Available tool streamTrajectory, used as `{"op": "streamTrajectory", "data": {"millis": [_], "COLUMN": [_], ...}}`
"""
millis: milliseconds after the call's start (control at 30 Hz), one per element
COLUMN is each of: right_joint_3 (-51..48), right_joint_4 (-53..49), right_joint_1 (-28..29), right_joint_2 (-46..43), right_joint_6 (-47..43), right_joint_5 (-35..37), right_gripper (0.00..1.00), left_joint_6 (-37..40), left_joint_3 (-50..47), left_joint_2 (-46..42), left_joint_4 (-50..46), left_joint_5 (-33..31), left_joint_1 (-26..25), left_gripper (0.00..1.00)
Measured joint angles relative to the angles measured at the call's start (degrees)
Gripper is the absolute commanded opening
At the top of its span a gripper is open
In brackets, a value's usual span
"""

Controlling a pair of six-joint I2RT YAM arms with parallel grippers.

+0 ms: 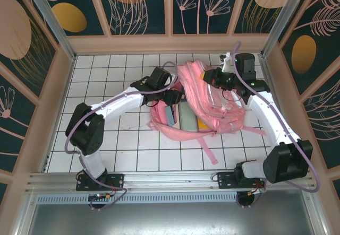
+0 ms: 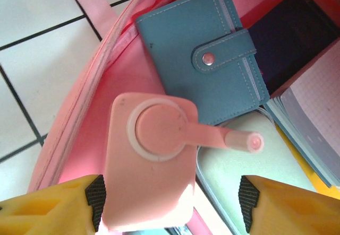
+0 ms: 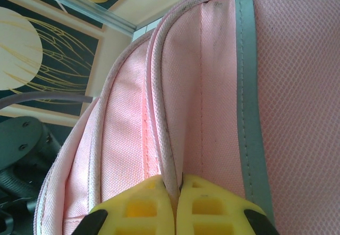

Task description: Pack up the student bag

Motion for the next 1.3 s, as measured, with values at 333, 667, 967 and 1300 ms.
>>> {"op": "streamTrajectory", "data": {"millis": [333,667,967,1300], "right_joint_3": [-0.2,-1.3,-2.3,-2.4], "right_joint_4": [0.5,1.0,1.8,1.9], "right_joint_1": [0.0,0.0,0.1,0.2], "right_joint_2": [0.0,-1.3,-1.8,-1.8], "right_joint_6": [0.7,0.9,1.1,1.0], "right_joint_5": [-0.2,-0.1,-0.1,-0.1], "right_gripper": [0.0,0.0,0.0,0.0], "left_joint_6": [-7.0,-12.0,-12.5,-11.4], "left_joint_3": [-1.8,1.9,0.2,-3.3], "left_joint_2": [0.3,8.3,6.9,-0.2], "left_joint_4": [3.6,4.4,7.2,5.8], "left_joint_5": [-0.4,1.7,7.5,3.5], "left_joint_1": [5.7,6.4,5.7,6.3], "left_gripper": [0.38,0.35,0.38,0.47]}}
